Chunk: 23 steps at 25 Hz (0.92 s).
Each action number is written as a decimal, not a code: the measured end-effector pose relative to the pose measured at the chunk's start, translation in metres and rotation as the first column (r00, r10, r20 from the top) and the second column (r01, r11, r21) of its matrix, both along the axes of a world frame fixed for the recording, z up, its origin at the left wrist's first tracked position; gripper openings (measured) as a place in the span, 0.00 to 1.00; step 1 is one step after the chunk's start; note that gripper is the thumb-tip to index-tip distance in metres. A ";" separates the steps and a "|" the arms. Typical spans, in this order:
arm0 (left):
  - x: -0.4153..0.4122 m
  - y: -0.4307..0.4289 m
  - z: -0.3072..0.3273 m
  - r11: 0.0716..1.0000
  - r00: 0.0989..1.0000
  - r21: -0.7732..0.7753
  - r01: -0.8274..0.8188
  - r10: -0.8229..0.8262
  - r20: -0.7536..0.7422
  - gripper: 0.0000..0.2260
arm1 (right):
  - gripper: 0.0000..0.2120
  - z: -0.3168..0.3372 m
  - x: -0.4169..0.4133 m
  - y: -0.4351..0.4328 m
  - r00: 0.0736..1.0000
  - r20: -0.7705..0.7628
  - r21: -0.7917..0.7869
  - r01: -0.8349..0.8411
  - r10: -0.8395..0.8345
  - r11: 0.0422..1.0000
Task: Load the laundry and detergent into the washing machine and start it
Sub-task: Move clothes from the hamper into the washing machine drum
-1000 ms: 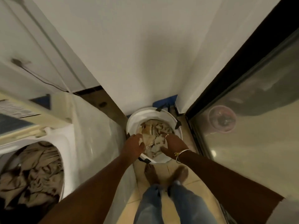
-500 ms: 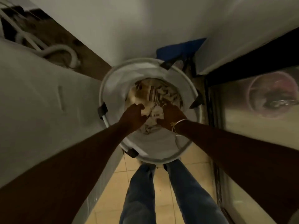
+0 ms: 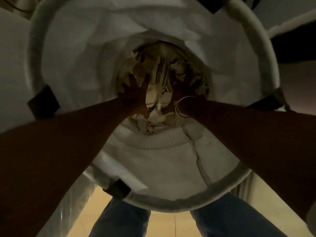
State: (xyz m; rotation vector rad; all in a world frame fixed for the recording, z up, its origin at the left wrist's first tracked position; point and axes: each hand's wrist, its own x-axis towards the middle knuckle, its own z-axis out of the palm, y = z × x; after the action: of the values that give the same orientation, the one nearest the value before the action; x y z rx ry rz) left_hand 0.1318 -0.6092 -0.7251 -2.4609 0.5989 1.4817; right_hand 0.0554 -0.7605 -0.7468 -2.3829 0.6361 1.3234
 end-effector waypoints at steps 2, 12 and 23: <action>0.000 0.001 -0.029 1.000 0.999 -0.009 0.017 -0.016 0.031 0.67 | 0.48 -0.040 -0.006 0.001 0.996 -0.034 -0.013 -0.080 0.080 0.997; 0.000 0.019 -0.057 0.951 0.993 -0.296 0.089 -0.064 0.095 0.34 | 0.22 -0.035 0.002 0.017 0.995 0.095 -0.036 0.026 -0.022 0.999; -0.004 0.005 0.171 0.921 0.992 -0.382 0.082 -0.040 0.117 0.21 | 0.17 0.182 -0.019 0.015 0.971 0.239 -0.102 0.041 -0.016 0.994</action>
State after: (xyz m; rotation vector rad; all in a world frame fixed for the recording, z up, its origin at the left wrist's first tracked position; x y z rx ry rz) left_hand 0.1278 -0.6040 -0.5538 -2.7566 1.0225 1.2988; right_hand 0.0361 -0.7456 -0.5645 -2.5547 0.6820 0.9930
